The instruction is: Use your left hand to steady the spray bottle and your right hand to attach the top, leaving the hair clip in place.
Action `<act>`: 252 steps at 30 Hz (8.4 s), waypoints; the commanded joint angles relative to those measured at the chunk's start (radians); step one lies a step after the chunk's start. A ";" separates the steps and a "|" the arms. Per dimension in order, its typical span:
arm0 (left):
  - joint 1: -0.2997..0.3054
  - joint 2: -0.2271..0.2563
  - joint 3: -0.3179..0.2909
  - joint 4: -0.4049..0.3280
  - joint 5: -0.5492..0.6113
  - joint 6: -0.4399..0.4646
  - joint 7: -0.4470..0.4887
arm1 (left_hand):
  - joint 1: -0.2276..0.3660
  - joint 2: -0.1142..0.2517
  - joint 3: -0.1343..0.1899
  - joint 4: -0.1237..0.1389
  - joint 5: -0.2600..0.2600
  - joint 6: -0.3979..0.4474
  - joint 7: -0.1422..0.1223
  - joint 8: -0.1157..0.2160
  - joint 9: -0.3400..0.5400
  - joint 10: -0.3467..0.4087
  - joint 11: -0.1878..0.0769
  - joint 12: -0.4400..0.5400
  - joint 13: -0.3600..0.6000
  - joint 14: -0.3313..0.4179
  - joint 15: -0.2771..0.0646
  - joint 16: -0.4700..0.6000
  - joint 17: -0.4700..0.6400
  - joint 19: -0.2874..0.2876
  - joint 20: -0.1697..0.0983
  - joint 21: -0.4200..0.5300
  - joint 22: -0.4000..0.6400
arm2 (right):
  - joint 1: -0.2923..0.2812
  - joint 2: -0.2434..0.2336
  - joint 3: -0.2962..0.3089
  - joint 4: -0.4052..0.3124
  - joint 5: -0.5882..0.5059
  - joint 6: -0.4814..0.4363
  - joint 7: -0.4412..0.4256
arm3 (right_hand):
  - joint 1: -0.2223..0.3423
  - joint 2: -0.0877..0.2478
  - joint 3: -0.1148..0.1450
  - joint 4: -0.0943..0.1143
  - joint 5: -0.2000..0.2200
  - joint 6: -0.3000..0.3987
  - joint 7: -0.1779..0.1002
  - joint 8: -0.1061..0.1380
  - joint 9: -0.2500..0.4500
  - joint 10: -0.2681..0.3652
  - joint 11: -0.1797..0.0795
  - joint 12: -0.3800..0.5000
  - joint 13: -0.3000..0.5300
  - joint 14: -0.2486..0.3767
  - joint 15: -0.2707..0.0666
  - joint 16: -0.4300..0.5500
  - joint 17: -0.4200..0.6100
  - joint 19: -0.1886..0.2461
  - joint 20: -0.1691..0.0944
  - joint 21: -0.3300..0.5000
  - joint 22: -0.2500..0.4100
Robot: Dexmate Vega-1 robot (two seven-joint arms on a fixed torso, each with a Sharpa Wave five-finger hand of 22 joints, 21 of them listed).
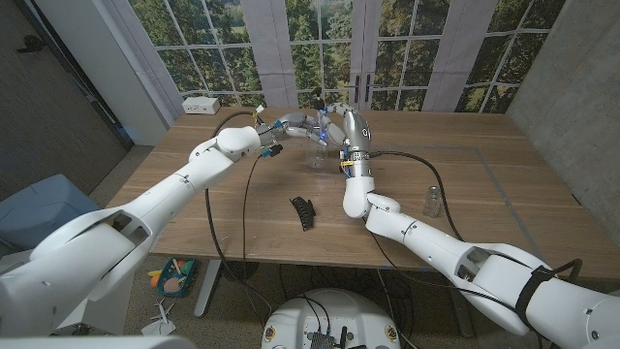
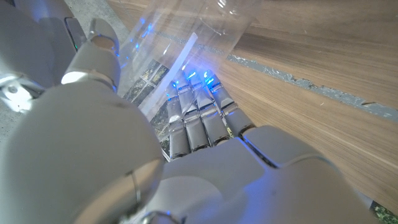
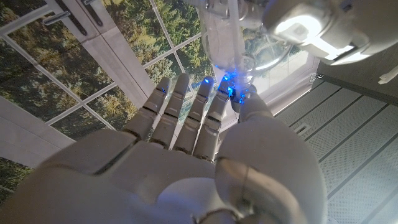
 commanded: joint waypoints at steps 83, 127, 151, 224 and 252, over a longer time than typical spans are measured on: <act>0.018 0.022 0.022 -0.072 0.131 0.063 0.110 | 0.244 0.248 0.059 0.071 0.004 0.233 -0.063 -0.012 0.007 0.226 -0.173 -0.006 0.011 0.013 -0.162 0.000 0.003 0.008 -0.047 0.017 0.001 | -0.218 -0.152 0.219 -0.320 0.066 0.205 0.278 | -0.008 0.018 0.071 -0.072 0.051 -0.025 0.013 -0.007 0.044 -0.235 0.031 -0.159 0.025 -0.149 -0.063 -0.086 0.036 -0.028 0.035 0.025 0.004; 0.009 0.061 0.071 -0.180 0.308 0.144 0.125 | 0.245 0.247 0.058 0.070 0.004 0.242 -0.068 -0.016 0.008 0.229 -0.174 -0.011 0.011 0.011 -0.163 -0.001 0.003 0.003 -0.050 0.022 0.000 | -0.189 -0.207 0.181 -0.442 0.045 0.054 0.449 | 0.095 0.006 0.196 -0.075 0.120 -0.077 -0.032 -0.012 0.053 -0.285 0.015 -0.200 0.001 -0.175 -0.070 -0.158 -0.014 -0.050 0.024 0.028 -0.002; 0.054 0.093 0.047 -0.258 0.316 0.167 0.139 | 0.247 0.245 0.055 0.070 0.003 0.244 -0.069 -0.018 0.008 0.232 -0.173 -0.013 0.011 0.011 -0.164 0.001 0.004 0.002 -0.051 0.025 0.000 | -0.197 -0.197 0.189 -0.458 0.115 -0.002 0.498 | -0.002 -0.015 0.154 -0.033 0.111 -0.152 -0.005 -0.041 0.055 -0.304 0.037 -0.200 -0.001 -0.194 -0.046 -0.147 0.019 -0.060 0.037 0.031 -0.002; 0.005 0.054 0.069 -0.151 0.299 0.112 0.113 | 0.251 0.245 0.050 0.070 0.002 0.254 -0.066 -0.024 0.009 0.237 -0.171 -0.019 0.013 0.012 -0.164 0.000 0.004 -0.002 -0.053 0.034 -0.001 | -0.162 -0.187 0.181 -0.386 0.115 0.023 0.499 | -0.056 -0.054 0.156 -0.049 0.121 -0.121 0.040 0.055 0.131 -0.321 0.056 -0.200 0.015 -0.214 -0.016 -0.155 0.048 -0.083 0.064 0.044 0.000; 0.008 0.043 0.054 -0.136 0.292 0.100 0.143 | 0.254 0.244 0.046 0.070 0.002 0.259 -0.067 -0.025 0.009 0.245 -0.170 -0.018 0.016 0.019 -0.164 0.004 0.006 0.002 -0.056 0.039 -0.001 | -0.166 -0.172 0.204 -0.311 0.165 0.102 0.424 | -0.113 -0.046 0.128 -0.034 0.127 -0.161 0.118 0.055 0.148 -0.313 0.096 -0.191 0.020 -0.196 0.022 -0.133 0.073 -0.033 0.091 0.068 -0.001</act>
